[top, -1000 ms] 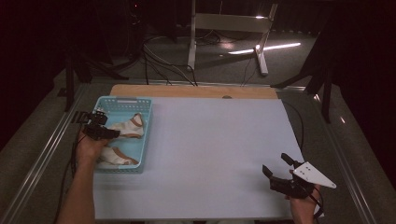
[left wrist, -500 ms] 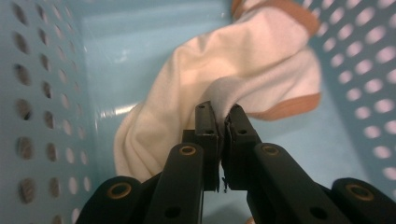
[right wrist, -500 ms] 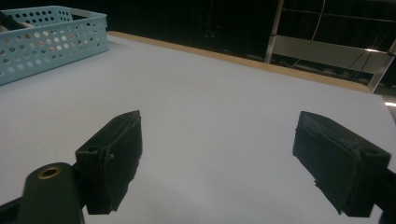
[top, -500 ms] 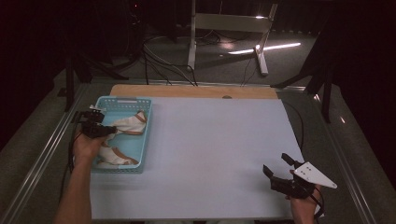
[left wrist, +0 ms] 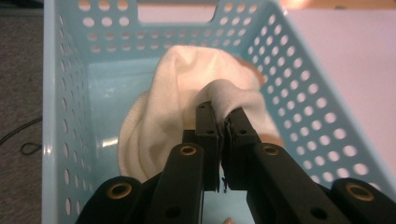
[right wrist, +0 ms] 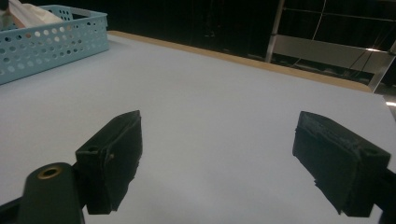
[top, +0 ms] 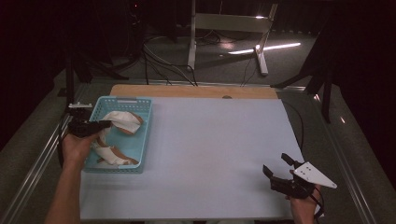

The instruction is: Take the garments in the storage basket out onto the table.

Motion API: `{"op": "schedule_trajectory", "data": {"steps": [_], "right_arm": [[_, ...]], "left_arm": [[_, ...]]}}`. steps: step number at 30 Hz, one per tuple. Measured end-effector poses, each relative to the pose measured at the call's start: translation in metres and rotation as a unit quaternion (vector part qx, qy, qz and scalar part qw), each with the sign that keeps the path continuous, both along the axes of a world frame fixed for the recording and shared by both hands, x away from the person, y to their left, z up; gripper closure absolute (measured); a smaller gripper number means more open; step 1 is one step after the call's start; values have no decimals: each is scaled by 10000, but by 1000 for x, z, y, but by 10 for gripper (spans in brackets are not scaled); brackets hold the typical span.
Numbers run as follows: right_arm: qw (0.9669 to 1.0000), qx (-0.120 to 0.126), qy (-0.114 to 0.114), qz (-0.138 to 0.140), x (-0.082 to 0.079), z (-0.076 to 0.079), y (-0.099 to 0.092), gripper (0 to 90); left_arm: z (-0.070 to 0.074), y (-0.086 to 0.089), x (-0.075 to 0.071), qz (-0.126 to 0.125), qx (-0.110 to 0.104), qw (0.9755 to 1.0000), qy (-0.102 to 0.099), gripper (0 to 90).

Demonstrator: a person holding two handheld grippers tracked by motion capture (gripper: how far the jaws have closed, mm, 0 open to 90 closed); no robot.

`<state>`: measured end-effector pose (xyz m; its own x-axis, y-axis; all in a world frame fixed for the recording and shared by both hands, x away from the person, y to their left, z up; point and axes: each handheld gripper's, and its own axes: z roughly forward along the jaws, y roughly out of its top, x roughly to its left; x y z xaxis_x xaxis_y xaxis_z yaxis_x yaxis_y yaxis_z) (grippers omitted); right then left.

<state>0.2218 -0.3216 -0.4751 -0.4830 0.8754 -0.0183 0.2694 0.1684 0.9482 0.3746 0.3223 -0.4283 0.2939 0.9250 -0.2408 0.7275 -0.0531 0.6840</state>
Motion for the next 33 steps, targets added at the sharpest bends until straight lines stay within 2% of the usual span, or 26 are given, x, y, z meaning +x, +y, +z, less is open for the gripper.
{"op": "schedule_trajectory", "data": {"steps": [8,14,22,33], "right_arm": [[10000,-17,-1,8,0,0,0,159],[10000,2,-10,-8,-1,0,0,159],[10000,11,-10,-4,-1,0,-1,159],[10000,9,-11,-3,-1,0,-1,159]], "left_arm": [[13,1,-7,-36,-283,9992,-270,872],[22,-3,-11,-102,-379,9984,-417,871],[32,-11,-14,-226,-612,9960,-607,872],[45,-25,-16,-454,-801,9927,-784,872]]}}
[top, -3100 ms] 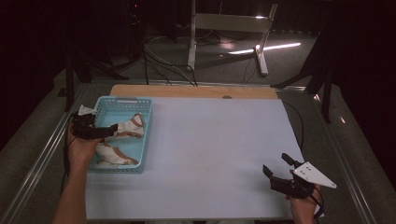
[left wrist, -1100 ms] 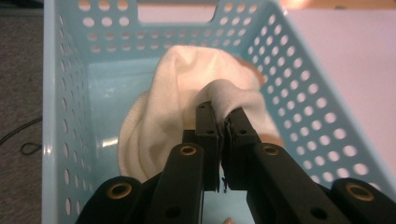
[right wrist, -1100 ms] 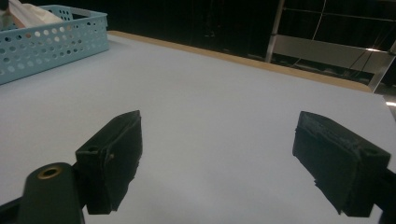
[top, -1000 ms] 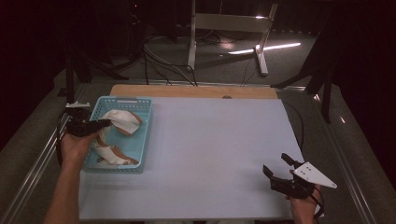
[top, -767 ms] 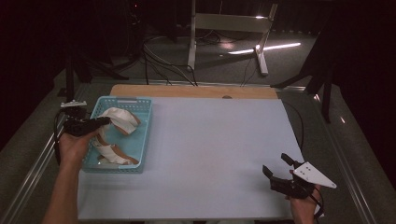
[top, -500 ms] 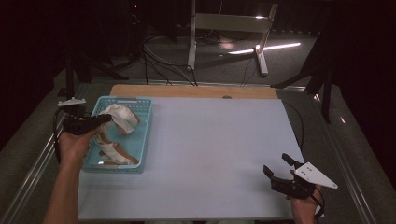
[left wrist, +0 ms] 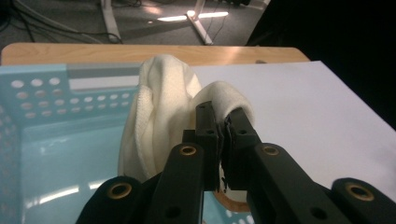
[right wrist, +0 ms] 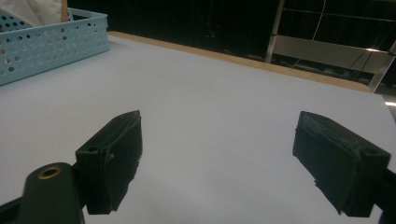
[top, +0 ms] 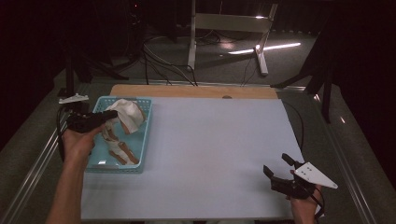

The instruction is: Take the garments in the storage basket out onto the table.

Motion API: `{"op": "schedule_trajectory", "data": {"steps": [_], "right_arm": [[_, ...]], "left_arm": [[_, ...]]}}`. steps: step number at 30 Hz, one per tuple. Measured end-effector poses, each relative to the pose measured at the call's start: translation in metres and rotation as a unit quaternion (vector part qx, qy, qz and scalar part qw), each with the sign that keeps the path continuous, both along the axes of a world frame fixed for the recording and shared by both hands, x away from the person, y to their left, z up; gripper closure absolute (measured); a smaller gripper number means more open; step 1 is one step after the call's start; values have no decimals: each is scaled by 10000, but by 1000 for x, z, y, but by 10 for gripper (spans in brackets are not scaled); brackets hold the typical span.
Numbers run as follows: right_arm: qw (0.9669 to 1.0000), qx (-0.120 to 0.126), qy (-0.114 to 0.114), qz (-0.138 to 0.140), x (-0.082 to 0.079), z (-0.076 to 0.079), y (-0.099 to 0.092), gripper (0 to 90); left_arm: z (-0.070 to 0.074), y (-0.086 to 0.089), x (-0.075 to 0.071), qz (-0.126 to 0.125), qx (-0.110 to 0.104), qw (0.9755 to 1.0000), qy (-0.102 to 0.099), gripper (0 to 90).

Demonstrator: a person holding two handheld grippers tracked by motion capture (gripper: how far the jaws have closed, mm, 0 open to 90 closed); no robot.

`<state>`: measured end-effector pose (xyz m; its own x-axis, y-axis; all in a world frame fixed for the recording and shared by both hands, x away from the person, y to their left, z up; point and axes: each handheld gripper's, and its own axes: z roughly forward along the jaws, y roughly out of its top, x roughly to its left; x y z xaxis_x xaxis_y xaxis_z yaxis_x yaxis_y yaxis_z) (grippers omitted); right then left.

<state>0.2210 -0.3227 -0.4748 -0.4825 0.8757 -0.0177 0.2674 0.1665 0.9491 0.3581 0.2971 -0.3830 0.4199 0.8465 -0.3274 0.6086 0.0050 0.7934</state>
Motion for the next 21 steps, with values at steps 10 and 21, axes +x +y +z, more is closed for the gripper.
{"op": "schedule_trajectory", "data": {"steps": [10,21], "right_arm": [[10000,0,2,2,0,0,0,159],[10000,5,3,0,0,0,0,159]], "left_arm": [[11,-15,0,-182,-54,9997,-122,872],[22,-31,1,-373,-151,9989,-239,872]]}}
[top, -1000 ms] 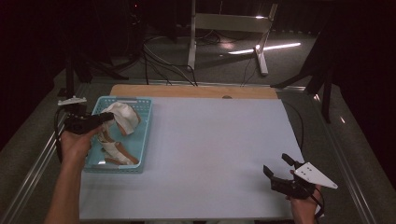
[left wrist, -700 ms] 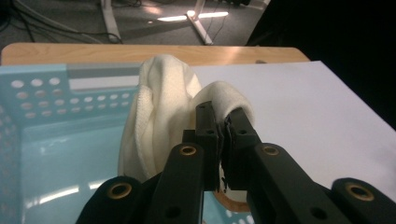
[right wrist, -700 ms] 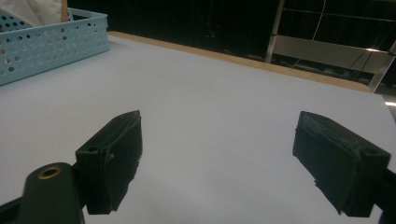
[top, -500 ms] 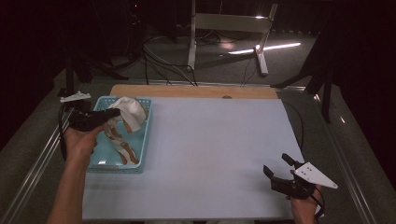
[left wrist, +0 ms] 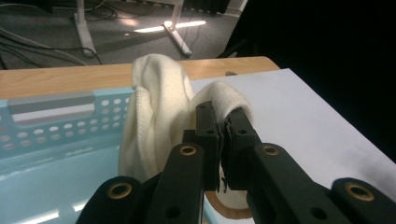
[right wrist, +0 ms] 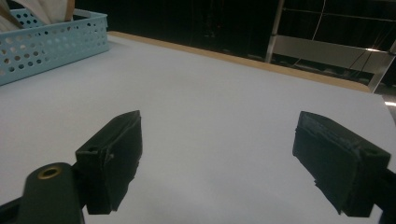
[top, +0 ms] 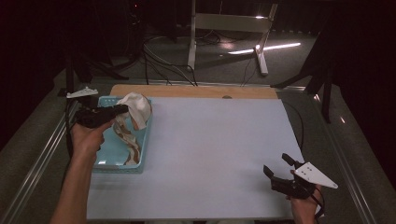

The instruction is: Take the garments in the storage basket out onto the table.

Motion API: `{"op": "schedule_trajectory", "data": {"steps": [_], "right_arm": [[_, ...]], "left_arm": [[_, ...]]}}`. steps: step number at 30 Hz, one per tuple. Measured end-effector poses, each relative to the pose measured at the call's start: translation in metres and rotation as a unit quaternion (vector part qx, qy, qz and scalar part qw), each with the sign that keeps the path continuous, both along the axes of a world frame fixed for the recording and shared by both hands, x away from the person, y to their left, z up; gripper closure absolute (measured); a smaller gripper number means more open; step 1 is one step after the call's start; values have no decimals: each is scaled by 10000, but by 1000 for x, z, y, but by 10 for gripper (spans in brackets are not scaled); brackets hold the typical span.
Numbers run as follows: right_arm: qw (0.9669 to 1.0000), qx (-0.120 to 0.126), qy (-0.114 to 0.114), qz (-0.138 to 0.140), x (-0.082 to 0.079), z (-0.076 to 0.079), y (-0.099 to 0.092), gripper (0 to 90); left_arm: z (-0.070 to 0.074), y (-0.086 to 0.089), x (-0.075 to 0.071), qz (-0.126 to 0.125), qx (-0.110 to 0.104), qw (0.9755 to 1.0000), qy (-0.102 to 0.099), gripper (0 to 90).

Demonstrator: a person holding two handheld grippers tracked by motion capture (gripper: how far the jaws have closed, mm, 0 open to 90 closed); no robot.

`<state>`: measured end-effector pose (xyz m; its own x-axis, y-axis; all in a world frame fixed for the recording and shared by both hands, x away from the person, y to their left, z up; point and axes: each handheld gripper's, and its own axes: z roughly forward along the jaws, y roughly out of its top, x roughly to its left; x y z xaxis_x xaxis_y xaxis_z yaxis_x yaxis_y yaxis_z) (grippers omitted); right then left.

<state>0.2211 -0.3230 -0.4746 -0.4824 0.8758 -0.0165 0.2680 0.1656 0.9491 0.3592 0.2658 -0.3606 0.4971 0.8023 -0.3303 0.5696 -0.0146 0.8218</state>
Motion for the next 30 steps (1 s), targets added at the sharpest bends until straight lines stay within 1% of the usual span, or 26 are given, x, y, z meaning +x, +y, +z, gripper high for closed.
{"op": "schedule_trajectory", "data": {"steps": [4,8,13,17,20,25,30], "right_arm": [[10000,3,1,-3,0,0,0,159],[10000,-2,-1,0,0,0,0,159],[10000,4,1,-2,0,0,0,159],[10000,3,4,2,0,0,0,159],[10000,5,2,3,0,0,0,159],[10000,5,1,5,1,0,0,159],[10000,1,3,-2,1,0,-1,159]], "left_arm": [[3,-6,0,-64,-14,10000,-19,872],[6,-11,0,-130,-71,9999,-58,872],[10,-19,0,-212,-61,9997,-94,872],[12,-25,1,-277,-96,9995,-115,872],[14,-30,2,-327,-154,9993,-122,872],[18,-38,3,-423,-163,9988,-157,872],[21,-46,5,-490,-224,9984,-192,872]]}}
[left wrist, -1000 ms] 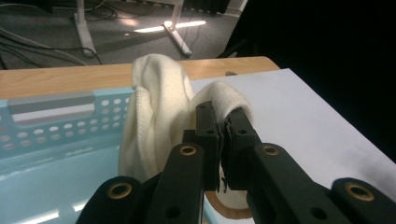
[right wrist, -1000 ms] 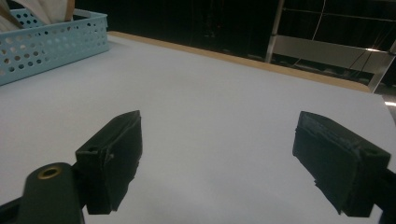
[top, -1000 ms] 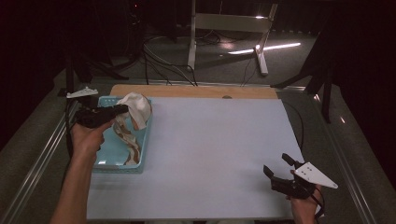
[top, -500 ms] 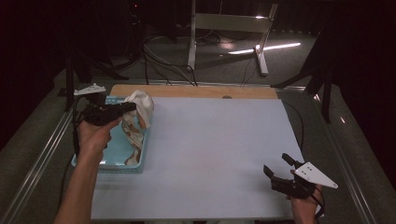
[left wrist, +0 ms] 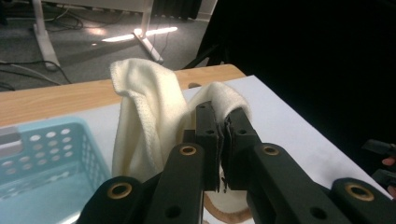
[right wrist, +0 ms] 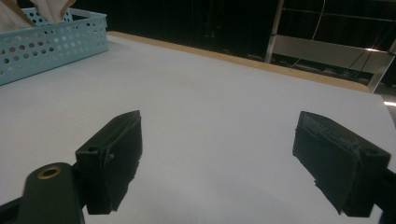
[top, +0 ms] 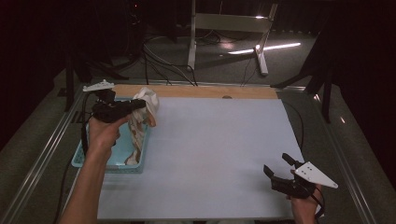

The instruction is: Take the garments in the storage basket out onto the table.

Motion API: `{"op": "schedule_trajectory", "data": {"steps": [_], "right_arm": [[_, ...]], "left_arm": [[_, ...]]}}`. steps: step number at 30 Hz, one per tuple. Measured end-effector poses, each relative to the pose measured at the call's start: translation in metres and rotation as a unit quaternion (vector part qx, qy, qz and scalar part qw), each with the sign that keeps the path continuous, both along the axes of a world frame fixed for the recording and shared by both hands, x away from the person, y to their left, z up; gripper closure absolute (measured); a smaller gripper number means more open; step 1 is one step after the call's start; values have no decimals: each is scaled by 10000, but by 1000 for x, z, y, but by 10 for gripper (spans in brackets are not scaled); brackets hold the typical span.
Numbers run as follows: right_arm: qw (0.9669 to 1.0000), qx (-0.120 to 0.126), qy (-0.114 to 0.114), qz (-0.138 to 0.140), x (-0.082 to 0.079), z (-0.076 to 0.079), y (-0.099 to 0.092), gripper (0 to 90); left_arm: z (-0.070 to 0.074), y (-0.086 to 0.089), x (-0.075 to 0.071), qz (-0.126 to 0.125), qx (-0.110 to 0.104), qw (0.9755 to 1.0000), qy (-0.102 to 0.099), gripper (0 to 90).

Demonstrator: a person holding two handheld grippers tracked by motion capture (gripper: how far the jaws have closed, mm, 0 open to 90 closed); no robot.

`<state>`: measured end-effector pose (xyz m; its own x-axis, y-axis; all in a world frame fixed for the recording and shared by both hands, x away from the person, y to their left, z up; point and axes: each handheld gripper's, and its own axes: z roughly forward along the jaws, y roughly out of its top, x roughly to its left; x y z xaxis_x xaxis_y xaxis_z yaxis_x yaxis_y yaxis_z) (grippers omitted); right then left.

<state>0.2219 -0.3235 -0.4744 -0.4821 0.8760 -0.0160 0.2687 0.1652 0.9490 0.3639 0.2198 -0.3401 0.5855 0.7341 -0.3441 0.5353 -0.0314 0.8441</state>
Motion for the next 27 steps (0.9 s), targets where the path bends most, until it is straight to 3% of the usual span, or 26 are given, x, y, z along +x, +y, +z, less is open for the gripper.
{"op": "schedule_trajectory", "data": {"steps": [6,27], "right_arm": [[10000,0,2,4,0,0,0,159],[10000,-27,33,-62,0,-1,-2,159]], "left_arm": [[3,-12,0,-82,-45,9999,-93,872],[5,-40,7,-364,-179,9991,-145,873]]}}
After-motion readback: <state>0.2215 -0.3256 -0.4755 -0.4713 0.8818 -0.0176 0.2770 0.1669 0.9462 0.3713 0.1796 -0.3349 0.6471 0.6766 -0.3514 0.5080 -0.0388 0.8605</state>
